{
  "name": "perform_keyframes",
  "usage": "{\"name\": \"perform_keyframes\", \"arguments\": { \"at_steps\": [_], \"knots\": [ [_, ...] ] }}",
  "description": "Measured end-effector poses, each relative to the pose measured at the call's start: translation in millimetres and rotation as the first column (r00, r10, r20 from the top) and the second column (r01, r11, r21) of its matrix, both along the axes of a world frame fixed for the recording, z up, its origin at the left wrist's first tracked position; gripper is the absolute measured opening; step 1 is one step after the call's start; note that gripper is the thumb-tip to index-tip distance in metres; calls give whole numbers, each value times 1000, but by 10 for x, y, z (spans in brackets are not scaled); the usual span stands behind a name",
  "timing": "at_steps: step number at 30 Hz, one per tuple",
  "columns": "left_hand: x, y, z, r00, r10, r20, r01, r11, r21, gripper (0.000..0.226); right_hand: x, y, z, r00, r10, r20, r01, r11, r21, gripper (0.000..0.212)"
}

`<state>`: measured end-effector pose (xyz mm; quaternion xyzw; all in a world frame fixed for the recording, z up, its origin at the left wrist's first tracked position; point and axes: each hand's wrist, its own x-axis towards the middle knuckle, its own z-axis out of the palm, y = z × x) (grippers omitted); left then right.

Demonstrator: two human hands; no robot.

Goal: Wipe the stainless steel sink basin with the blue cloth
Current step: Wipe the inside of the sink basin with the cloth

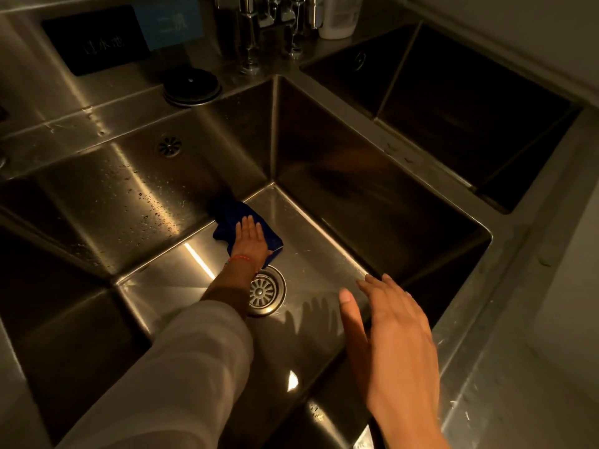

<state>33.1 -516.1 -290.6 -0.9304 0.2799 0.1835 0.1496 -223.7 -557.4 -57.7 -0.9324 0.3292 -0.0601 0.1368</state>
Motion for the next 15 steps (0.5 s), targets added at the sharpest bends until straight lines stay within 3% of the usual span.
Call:
{"name": "perform_keyframes", "arguments": {
  "at_steps": [15],
  "knots": [
    [-60,141,-34,1000,0,6,0,1000,14,76,-18,-2,25,1000,20,-3,-20,1000,17,69]
  ]
}}
